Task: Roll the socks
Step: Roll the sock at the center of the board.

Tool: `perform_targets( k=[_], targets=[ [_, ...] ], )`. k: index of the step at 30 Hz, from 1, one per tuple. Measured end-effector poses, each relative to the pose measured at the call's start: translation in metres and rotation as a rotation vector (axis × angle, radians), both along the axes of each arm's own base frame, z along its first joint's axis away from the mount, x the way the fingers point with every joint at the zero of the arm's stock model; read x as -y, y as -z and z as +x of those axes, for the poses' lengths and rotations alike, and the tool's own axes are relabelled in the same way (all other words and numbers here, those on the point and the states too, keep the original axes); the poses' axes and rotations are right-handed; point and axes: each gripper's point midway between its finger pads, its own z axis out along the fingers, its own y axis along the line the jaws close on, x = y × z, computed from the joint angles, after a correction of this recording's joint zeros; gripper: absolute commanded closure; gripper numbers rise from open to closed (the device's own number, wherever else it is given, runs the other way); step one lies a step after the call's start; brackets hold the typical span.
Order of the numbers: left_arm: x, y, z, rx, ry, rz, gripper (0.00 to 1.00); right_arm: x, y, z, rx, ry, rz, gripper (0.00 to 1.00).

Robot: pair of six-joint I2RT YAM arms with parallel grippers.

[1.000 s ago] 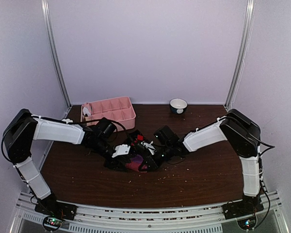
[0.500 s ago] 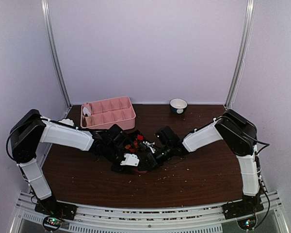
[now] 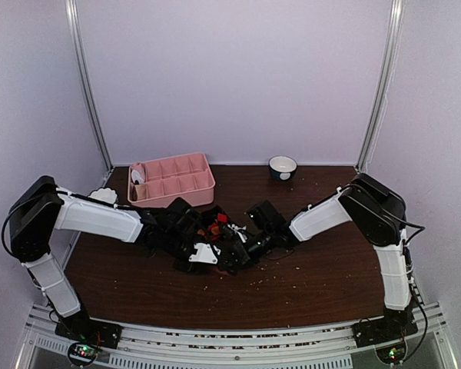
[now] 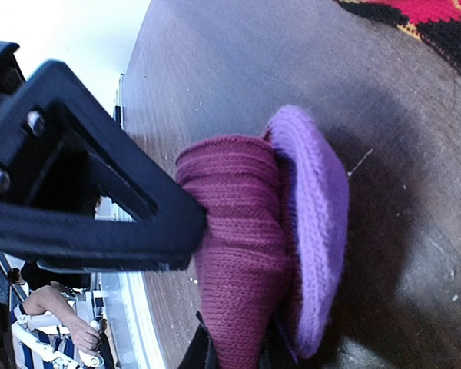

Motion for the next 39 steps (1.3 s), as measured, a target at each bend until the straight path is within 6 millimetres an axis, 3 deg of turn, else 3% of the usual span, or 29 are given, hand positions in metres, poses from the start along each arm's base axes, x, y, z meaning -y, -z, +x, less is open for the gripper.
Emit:
perform_targets(
  k=[13,22,25,29,30,32,35,39],
  targets=[
    [0.0,-0.012,0.007,-0.005,-0.057,-0.011,0.59,0.001,0.001,-0.003,-0.014,-0.005,-0.004,1.0],
    [0.0,0.011,0.003,-0.06,-0.046,0.036,0.69,0.002,0.001,-0.004,-0.038,0.006,-0.001,1.0],
    [0.002,0.012,0.003,-0.065,-0.044,0.041,0.78,0.002,0.001,-0.005,-0.047,0.016,0.001,1.0],
    [0.008,0.012,0.005,-0.076,-0.045,0.044,0.99,0.006,0.0,-0.007,-0.058,0.033,-0.005,1.0],
    [0.008,0.012,0.006,-0.082,-0.05,0.044,1.0,0.007,0.0,-0.007,-0.055,0.039,-0.008,0.97],
    [0.012,0.012,0.007,-0.09,-0.052,0.041,1.0,0.012,-0.001,-0.007,-0.038,0.055,-0.016,0.78],
    [0.023,0.012,0.007,-0.126,-0.048,0.016,1.0,0.023,-0.004,-0.009,0.019,0.089,-0.029,0.6],
    [0.033,0.012,0.009,-0.222,-0.05,-0.008,1.0,0.045,-0.011,-0.014,0.136,0.132,-0.041,0.58]
  ],
)
